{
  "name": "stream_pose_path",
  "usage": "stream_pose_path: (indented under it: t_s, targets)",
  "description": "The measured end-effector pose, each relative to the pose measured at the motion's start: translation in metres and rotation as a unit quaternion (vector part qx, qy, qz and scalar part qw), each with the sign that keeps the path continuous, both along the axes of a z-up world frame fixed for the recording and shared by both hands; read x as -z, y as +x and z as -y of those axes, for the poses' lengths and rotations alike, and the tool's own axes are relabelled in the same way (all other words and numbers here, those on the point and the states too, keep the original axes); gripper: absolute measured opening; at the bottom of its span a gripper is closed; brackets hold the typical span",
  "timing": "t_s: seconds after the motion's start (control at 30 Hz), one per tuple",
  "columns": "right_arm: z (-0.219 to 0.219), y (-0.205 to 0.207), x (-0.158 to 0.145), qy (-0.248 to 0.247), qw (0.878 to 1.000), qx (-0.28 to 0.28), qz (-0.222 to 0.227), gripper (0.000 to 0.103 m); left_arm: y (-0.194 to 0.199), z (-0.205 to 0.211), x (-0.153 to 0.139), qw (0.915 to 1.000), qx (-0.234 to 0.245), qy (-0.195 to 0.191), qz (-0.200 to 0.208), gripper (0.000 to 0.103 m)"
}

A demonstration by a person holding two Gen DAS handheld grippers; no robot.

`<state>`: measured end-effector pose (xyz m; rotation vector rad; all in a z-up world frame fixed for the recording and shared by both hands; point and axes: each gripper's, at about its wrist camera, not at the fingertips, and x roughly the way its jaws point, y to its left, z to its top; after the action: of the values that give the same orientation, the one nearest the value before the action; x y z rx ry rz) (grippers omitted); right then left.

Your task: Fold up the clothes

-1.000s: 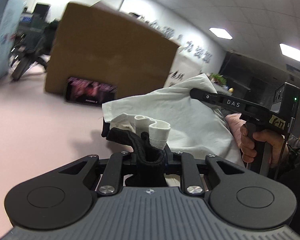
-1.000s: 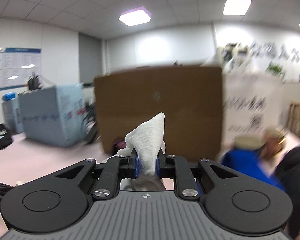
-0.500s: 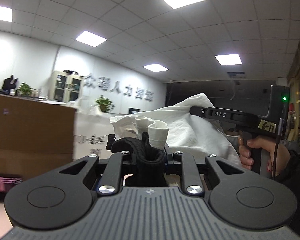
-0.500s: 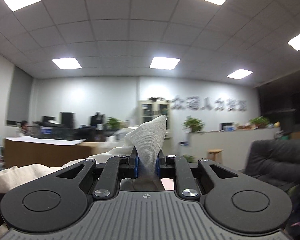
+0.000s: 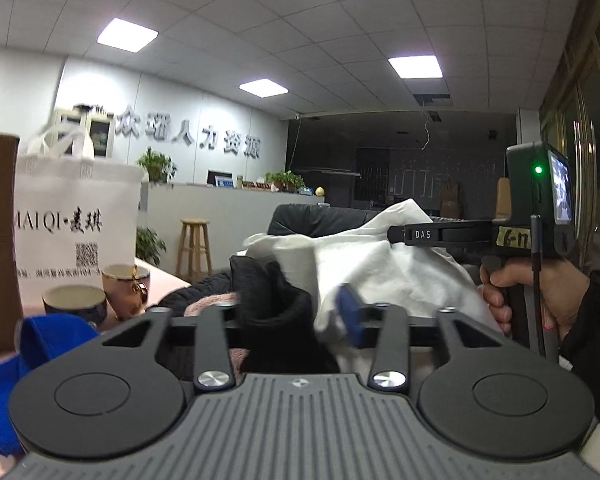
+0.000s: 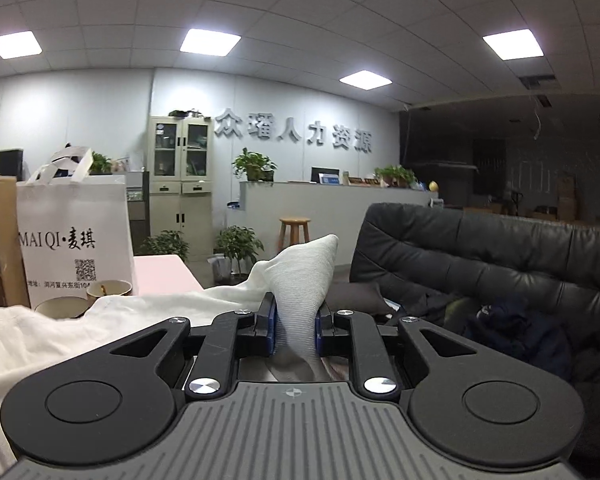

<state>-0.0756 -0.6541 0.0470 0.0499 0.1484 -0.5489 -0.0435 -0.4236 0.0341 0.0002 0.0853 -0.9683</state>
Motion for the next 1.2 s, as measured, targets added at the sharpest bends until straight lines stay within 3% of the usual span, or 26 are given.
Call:
stream_pose_path:
  t_s: [0.07, 0.13, 0.23, 0.27, 0.3, 0.37, 0.5, 0.67, 0.9, 1.2]
  targets:
    - [-0.002, 0.008, 0.009, 0.002, 1.000, 0.018, -0.008, 0.035, -0.003, 0.002, -0.003, 1.0000, -0.006, 0.005, -0.004, 0.087]
    - [-0.007, 0.013, 0.013, -0.003, 1.000, 0.029, -0.012, 0.045, -0.002, -0.001, -0.004, 0.9999, -0.010, 0.003, -0.008, 0.087]
    - [-0.018, 0.009, 0.013, -0.018, 0.999, 0.043, 0.008, 0.080, -0.005, -0.009, -0.007, 0.9999, -0.015, 0.001, -0.008, 0.089]
    - [-0.020, 0.006, 0.010, -0.023, 0.998, 0.046, 0.022, 0.088, -0.008, -0.015, -0.009, 0.9998, -0.017, -0.006, -0.007, 0.097]
    - [-0.017, 0.004, 0.002, -0.028, 0.998, 0.050, 0.035, 0.089, -0.012, -0.022, -0.010, 0.9997, -0.019, -0.015, -0.006, 0.103]
    - [-0.022, -0.004, -0.008, -0.042, 0.995, 0.063, 0.058, 0.097, -0.015, -0.036, -0.012, 0.9992, -0.014, -0.038, -0.004, 0.103]
    - [-0.034, -0.026, -0.032, -0.071, 0.990, 0.074, 0.097, 0.101, -0.016, -0.062, -0.016, 0.9978, -0.008, -0.065, -0.010, 0.103]
    - [-0.071, -0.043, -0.042, -0.070, 0.988, 0.027, 0.137, 0.103, -0.026, -0.098, -0.023, 0.9965, -0.008, -0.084, -0.001, 0.103]
    - [-0.140, -0.043, -0.046, -0.043, 0.983, -0.101, 0.147, 0.103, -0.041, -0.170, -0.026, 0.9940, -0.041, -0.084, 0.056, 0.103]
    - [-0.234, -0.022, -0.056, -0.009, 0.963, -0.231, 0.137, 0.103, -0.044, -0.265, -0.017, 0.9886, -0.120, -0.064, 0.064, 0.103]
